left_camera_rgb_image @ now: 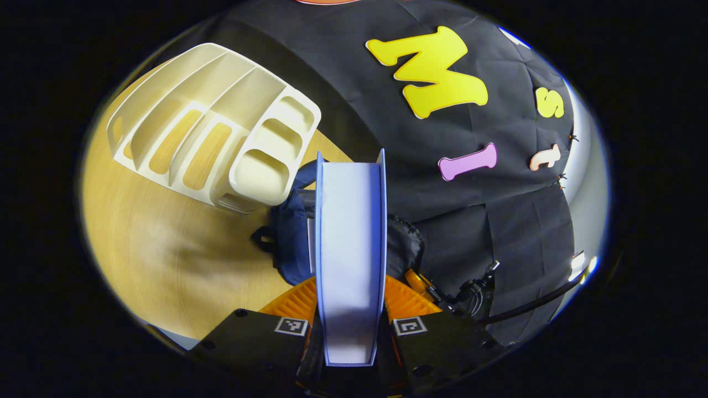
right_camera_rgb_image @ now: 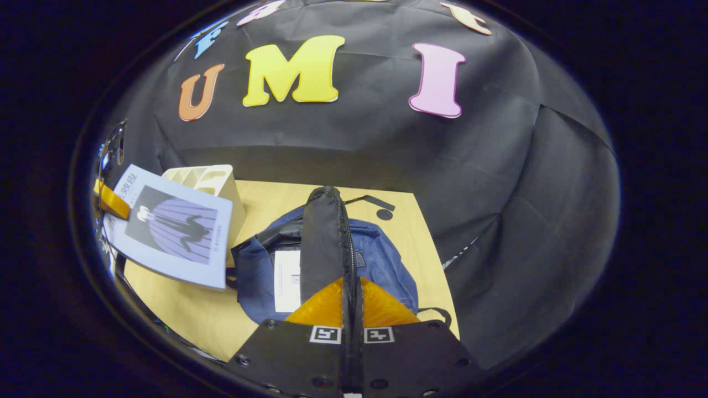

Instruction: Open the schoolbag, grab two books from the bookshelf and put them into the schoolbag.

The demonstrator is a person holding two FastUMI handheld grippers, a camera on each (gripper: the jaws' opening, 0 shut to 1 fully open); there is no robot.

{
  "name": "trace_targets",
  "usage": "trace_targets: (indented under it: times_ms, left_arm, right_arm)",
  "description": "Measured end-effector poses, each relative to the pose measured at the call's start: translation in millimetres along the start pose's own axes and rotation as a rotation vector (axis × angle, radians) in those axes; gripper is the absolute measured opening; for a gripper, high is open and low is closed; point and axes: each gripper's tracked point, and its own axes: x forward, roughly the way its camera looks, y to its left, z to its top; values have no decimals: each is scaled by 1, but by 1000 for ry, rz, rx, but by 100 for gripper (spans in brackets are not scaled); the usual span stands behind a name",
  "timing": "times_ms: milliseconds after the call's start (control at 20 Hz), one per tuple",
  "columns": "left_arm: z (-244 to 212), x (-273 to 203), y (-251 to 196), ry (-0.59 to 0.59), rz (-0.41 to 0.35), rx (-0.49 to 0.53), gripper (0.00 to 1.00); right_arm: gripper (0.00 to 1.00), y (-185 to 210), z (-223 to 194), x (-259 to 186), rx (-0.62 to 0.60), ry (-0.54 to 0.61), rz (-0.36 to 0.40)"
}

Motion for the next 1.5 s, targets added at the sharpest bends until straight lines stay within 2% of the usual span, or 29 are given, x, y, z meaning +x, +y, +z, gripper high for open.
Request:
trace_targets:
  times_ms: [200, 350, 400, 450, 500, 650, 1150, 1500]
  left_arm:
    - [-19, 52, 3, 21, 7, 47, 42]
    - [-28, 85, 4, 36, -14, 23, 42]
    - [-31, 95, 4, 38, -17, 17, 46]
    - [-33, 103, 4, 36, -17, 17, 46]
    - [-34, 110, 5, 33, -11, 24, 42]
    - [-36, 126, 7, 29, -15, 28, 42]
    - [-43, 181, -6, 56, -68, -30, 42]
    - [-49, 238, -20, 85, -135, -123, 42]
  right_arm:
    - [0, -2, -2, 0, -9, 6, 4]
    - [0, -4, 0, -1, -21, 4, 5]
    - [0, -4, 1, 0, -23, 3, 6]
    - [0, -4, 2, -1, -26, 2, 6]
    - [0, -5, 3, -1, -29, 0, 7]
    - [0, -7, 9, -2, -33, -6, 9]
    - [0, -11, 34, -11, -33, -30, 16]
    - [0, 1, 48, -17, -58, -44, 28]
